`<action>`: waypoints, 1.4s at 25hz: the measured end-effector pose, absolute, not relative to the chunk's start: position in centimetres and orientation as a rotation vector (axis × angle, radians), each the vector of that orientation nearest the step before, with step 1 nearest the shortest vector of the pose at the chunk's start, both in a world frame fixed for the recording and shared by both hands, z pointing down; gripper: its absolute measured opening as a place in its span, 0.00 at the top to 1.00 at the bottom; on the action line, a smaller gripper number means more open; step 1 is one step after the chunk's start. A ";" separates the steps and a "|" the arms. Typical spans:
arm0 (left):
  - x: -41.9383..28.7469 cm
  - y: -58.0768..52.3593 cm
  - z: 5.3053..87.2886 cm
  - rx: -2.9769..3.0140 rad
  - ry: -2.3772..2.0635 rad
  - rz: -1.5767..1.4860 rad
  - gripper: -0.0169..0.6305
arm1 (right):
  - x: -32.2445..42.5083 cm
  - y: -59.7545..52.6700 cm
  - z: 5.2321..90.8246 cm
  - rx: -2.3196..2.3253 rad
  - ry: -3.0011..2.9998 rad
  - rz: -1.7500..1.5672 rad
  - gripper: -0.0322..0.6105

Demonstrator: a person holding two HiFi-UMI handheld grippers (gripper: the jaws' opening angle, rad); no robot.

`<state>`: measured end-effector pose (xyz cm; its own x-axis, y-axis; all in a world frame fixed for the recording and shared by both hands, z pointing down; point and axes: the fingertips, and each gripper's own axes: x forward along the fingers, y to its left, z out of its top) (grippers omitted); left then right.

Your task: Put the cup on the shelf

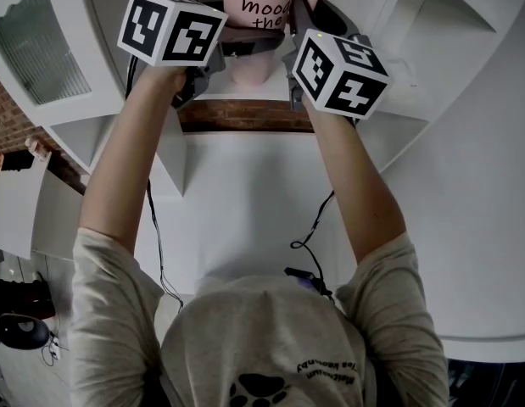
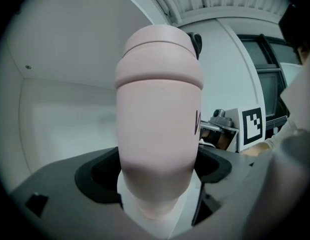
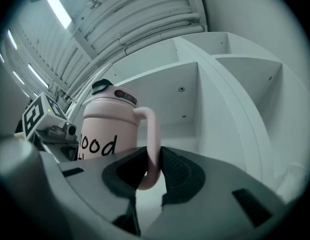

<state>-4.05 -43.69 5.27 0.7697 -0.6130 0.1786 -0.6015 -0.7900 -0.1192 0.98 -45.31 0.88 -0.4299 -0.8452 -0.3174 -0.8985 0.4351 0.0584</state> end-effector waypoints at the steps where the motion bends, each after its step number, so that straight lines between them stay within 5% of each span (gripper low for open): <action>1: -4.0 -43.7 5.4 -2.908 0.996 -0.313 0.28 | 1.0 -45.4 1.0 -1.519 2.446 0.318 0.82; 35: -4.3 -45.3 6.0 -2.984 1.027 -0.104 0.28 | 0.9 -47.6 2.4 -1.545 2.505 0.232 0.82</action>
